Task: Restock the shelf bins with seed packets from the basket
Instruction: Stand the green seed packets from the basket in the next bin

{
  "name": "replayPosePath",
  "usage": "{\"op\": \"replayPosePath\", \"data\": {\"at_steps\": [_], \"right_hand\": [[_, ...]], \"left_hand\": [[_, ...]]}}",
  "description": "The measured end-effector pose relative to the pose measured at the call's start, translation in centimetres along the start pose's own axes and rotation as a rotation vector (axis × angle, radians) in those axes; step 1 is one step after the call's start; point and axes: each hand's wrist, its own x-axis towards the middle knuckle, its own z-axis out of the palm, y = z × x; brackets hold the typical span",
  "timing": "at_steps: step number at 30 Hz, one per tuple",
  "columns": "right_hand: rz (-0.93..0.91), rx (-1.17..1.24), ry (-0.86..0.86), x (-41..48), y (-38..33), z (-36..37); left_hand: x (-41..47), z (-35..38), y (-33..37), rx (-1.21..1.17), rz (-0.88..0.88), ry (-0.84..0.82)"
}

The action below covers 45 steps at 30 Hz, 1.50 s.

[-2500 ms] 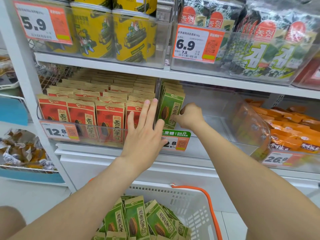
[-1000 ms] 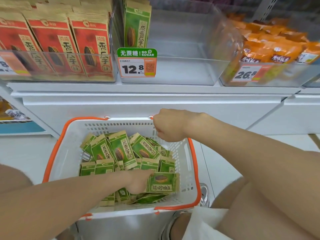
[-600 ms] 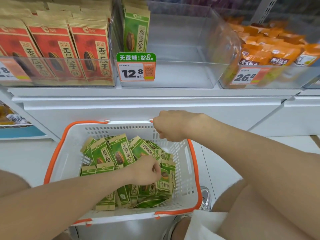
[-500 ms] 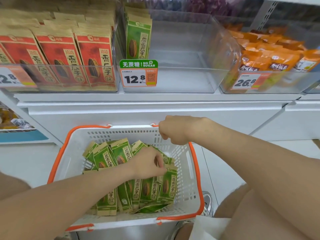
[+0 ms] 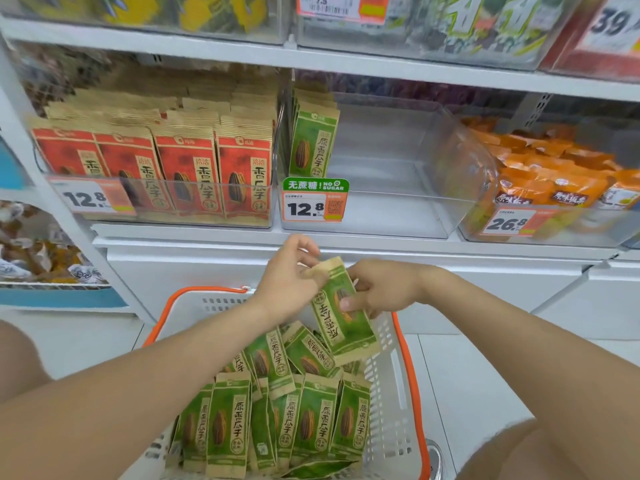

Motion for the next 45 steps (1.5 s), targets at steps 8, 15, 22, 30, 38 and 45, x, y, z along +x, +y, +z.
{"op": "replayPosePath", "data": {"at_steps": [8, 15, 22, 30, 38, 45], "right_hand": [[-0.098, 0.559, 0.353, 0.2, -3.1, 1.7], [-0.136, 0.529, 0.571, -0.8, -2.3, -0.9], [-0.139, -0.19, 0.475, -0.3, -1.6, -0.8], [-0.034, 0.297, 0.445, 0.2, -1.6, -0.7], [-0.229, 0.273, 0.527, 0.7, -3.6, 1.2], [-0.308, 0.421, 0.666, 1.1, -4.4, 1.7]], "left_hand": [[-2.9, 1.1, -0.4, 0.103, -0.206, 0.235], [-1.7, -3.1, 0.4, 0.751, 0.315, 0.135], [-1.1, -4.4, 2.5, 0.511, 0.225, 0.16], [-0.7, -5.4, 4.1, -0.275, 0.102, 0.027], [-0.4, -4.9, 4.5, -0.187, 0.076, -0.087], [0.2, -4.8, 5.2, -0.328, 0.047, -0.032]]}}
